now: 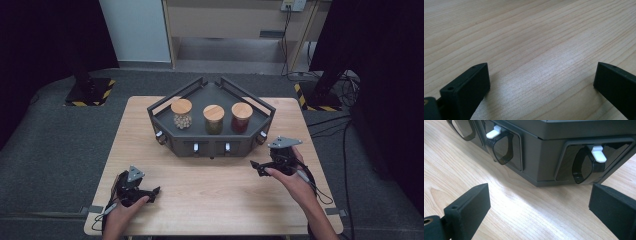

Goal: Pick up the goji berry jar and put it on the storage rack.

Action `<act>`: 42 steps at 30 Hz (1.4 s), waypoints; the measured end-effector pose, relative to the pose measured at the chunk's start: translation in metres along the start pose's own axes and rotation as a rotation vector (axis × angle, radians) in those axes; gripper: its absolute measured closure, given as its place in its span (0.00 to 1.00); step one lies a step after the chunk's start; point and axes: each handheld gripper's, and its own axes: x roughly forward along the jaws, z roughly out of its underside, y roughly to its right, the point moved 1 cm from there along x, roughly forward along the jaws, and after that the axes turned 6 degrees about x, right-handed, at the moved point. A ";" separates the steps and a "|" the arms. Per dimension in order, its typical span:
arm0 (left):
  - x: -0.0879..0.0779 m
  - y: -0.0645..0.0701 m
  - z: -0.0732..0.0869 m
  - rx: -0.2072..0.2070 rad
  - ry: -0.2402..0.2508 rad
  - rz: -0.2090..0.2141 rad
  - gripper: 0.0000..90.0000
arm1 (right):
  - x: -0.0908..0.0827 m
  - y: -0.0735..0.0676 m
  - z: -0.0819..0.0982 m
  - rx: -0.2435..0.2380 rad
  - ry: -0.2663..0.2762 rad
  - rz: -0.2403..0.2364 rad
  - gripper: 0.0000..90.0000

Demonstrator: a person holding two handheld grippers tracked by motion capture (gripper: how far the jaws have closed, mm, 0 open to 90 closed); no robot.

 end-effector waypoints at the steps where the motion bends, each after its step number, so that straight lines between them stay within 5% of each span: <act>1: 0.000 0.000 0.000 0.000 0.000 0.000 0.00 | 0.000 0.000 0.001 -0.001 0.000 0.002 0.04; 25: 0.000 0.000 0.000 0.000 0.000 0.000 0.00 | 0.008 -0.008 0.029 0.020 -0.034 -0.016 0.04; 42: 0.000 0.000 0.000 0.000 0.000 0.000 0.00 | 0.039 -0.023 0.061 0.015 -0.124 -0.023 0.04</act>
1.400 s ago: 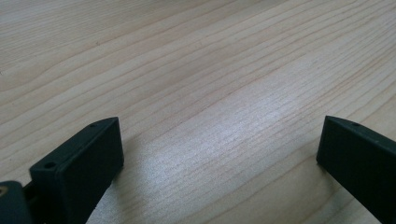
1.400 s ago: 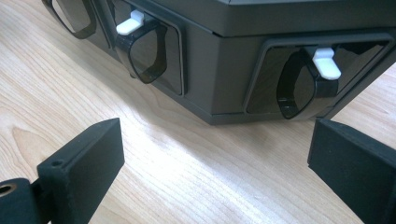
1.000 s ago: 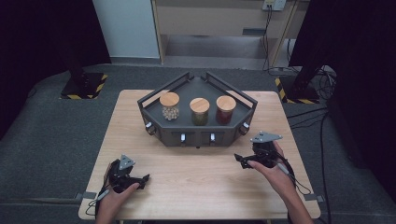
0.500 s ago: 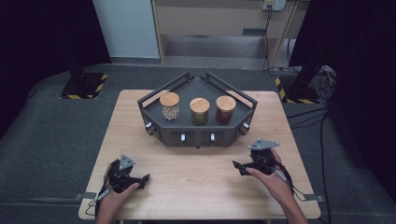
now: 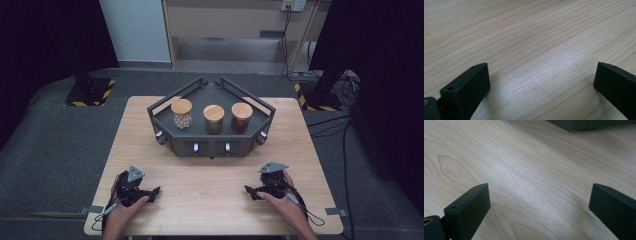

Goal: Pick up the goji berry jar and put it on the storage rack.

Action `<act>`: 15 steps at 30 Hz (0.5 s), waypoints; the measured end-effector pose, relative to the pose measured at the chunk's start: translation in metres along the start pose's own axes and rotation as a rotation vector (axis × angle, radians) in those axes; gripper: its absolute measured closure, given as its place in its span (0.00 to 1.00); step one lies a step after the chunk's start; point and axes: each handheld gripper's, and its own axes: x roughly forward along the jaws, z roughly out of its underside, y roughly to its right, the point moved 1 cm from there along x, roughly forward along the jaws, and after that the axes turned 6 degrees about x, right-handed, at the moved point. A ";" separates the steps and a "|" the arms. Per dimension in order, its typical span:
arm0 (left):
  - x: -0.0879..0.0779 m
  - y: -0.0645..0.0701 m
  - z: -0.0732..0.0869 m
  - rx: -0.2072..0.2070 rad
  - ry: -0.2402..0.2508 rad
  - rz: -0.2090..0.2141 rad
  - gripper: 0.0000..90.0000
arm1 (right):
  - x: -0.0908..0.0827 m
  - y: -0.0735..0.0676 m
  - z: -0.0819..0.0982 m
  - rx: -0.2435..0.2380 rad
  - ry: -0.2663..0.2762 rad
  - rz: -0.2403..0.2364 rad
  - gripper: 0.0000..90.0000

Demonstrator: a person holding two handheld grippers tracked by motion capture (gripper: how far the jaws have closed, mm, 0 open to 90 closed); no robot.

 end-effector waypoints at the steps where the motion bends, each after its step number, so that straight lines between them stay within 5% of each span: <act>1: 0.000 0.000 0.000 0.000 0.000 0.000 0.00 | 0.002 -0.001 0.001 -0.002 -0.001 0.000 0.04; 15: 0.000 0.000 0.000 0.000 0.000 0.000 0.00 | 0.007 -0.005 0.015 -0.004 0.028 0.004 0.02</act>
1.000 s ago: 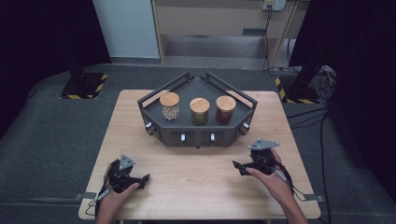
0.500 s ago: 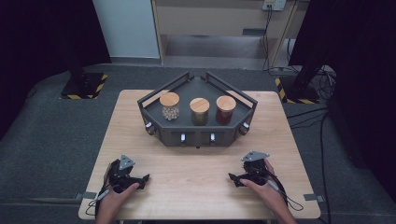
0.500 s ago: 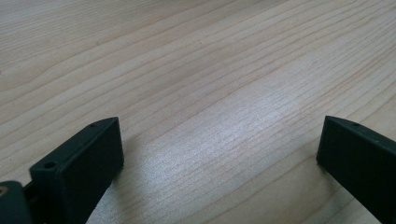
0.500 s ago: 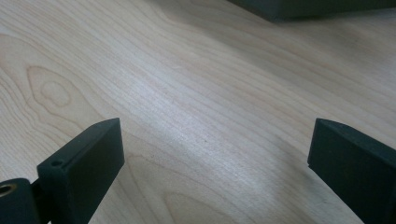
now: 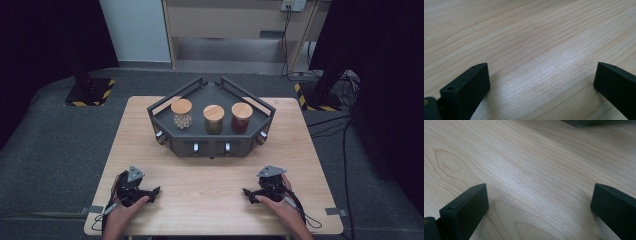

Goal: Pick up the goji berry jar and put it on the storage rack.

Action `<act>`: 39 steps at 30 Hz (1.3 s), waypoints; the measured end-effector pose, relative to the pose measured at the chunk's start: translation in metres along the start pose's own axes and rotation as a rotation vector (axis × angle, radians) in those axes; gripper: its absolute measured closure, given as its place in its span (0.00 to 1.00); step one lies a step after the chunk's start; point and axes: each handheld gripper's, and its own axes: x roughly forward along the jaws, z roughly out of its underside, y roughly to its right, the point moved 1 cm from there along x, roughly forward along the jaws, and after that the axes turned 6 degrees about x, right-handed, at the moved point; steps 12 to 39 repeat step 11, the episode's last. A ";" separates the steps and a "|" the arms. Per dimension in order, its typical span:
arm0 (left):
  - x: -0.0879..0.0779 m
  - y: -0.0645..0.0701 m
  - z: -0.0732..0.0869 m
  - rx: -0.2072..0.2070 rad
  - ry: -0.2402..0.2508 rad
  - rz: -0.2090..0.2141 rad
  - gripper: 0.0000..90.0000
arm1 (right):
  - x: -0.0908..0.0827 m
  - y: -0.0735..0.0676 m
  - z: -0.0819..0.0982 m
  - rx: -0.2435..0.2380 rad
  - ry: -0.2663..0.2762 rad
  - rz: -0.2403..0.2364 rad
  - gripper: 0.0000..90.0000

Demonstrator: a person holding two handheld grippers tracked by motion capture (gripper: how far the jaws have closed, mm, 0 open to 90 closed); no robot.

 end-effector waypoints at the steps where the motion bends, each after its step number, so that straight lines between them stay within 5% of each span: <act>1: 0.000 0.000 0.000 0.000 0.000 0.000 0.00 | 0.000 0.000 0.000 -0.002 0.002 0.000 0.02; 39: 0.000 0.000 0.000 0.000 0.000 0.000 0.00 | 0.000 0.000 0.000 -0.002 0.002 -0.001 0.02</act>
